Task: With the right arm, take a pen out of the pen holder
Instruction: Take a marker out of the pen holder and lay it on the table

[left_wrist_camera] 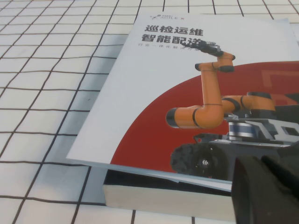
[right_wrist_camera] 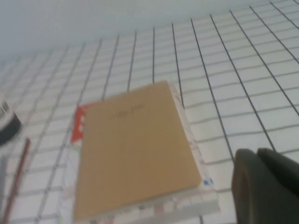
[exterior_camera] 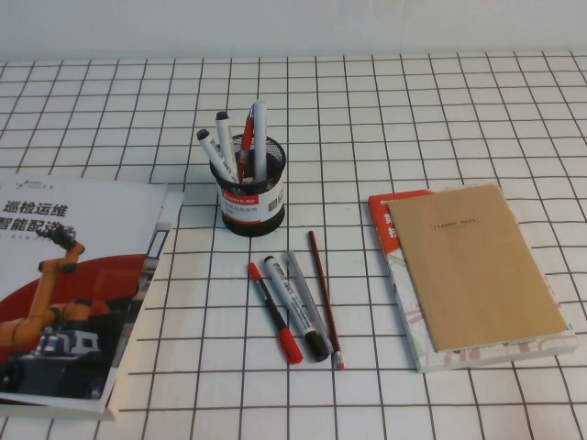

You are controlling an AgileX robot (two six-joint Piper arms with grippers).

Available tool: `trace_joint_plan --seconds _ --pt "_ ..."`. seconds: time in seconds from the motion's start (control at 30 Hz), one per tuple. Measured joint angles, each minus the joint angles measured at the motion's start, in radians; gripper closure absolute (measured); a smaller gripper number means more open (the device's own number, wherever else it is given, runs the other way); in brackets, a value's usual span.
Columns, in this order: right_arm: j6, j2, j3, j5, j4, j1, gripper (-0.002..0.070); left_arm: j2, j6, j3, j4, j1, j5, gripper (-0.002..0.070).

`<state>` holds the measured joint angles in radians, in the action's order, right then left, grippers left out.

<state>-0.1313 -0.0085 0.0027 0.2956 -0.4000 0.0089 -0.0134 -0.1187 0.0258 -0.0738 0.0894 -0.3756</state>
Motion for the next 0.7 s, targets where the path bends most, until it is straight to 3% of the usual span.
trace_joint_plan --seconds 0.3,0.7 --pt "0.0 0.0 0.0 -0.133 -0.333 0.0 0.0692 0.0 0.0 0.0 0.0 0.0 0.0 0.0678" --pt "0.0 0.004 -0.013 -0.12 -0.431 0.0 0.0692 0.0 0.0 0.0 0.0 0.0 0.0 0.0678"
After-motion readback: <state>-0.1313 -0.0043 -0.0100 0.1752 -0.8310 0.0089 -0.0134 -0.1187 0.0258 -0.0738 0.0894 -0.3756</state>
